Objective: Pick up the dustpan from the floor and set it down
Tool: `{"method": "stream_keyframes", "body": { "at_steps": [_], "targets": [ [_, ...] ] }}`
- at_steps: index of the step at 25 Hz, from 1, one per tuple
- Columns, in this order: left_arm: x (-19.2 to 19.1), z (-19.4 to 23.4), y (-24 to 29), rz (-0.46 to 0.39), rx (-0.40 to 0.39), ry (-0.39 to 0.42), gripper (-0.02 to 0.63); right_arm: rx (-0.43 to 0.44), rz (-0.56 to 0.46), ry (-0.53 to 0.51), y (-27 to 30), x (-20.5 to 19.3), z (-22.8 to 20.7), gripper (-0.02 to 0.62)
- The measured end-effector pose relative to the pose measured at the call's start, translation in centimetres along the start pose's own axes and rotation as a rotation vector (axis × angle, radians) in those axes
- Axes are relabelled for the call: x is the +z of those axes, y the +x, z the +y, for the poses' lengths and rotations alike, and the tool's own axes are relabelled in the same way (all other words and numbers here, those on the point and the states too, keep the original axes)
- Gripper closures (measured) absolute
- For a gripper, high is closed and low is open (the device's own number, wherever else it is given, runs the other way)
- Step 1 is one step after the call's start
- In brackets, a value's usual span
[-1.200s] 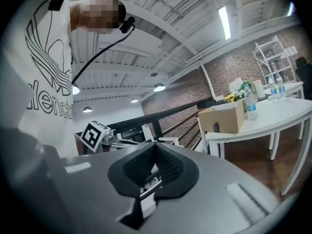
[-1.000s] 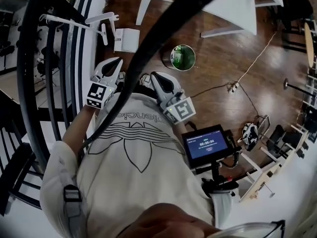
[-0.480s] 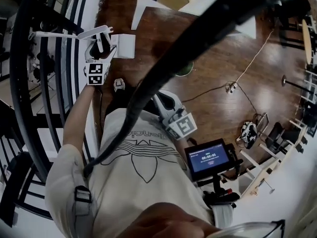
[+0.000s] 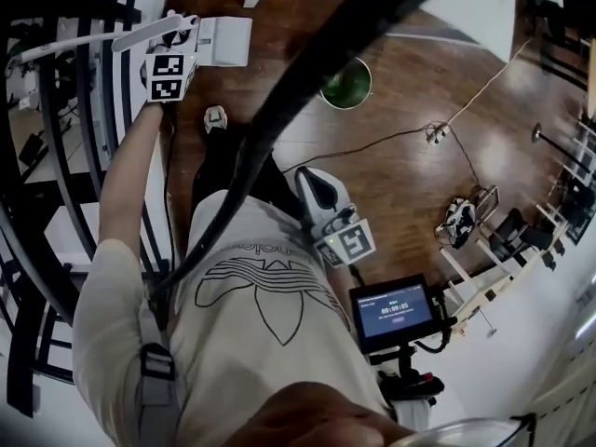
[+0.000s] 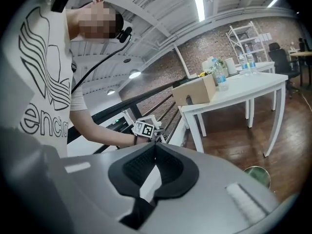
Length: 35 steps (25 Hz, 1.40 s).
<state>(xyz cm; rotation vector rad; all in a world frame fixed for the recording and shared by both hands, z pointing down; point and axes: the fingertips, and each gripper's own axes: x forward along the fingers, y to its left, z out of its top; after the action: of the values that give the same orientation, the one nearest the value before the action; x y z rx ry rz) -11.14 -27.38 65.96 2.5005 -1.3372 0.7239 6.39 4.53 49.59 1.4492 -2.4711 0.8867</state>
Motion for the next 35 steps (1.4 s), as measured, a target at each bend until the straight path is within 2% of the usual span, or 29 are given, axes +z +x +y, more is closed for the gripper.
{"method": "stream_keyframes", "body": {
  "at_steps": [3,5,11,19,22,28,35],
  "targets": [
    [0.1,-1.3,-0.9,0.032,-0.044,-0.035,0.529,0.013,-0.023,0.002,0.8,0.4,0.1,0.591],
    [1.8,-1.8,-2.3,0.006,-0.050,-0.036,0.529,0.035,-0.062,-0.022,1.6,1.2,0.2,0.591],
    [8.6,-3.4,-8.1,-0.055,-0.019,-0.019,0.529,0.105,-0.206,-0.073,3.1,5.3,0.1,0.591],
    [11.1,-3.5,-13.7,-0.106,0.035,-0.051,0.529,0.192,-0.290,-0.151,4.2,7.6,1.2,0.591],
    [11.3,-3.8,-14.7,-0.117,0.039,-0.055,0.529,0.221,-0.288,-0.164,4.4,7.5,1.6,0.591],
    [9.6,-3.9,-15.2,-0.088,0.043,-0.063,0.529,0.244,-0.271,-0.164,4.4,6.9,2.1,0.591],
    [6.8,-3.8,-13.6,-0.062,0.043,-0.081,0.529,0.216,-0.222,-0.148,3.9,5.7,1.1,0.591]
  ]
}}
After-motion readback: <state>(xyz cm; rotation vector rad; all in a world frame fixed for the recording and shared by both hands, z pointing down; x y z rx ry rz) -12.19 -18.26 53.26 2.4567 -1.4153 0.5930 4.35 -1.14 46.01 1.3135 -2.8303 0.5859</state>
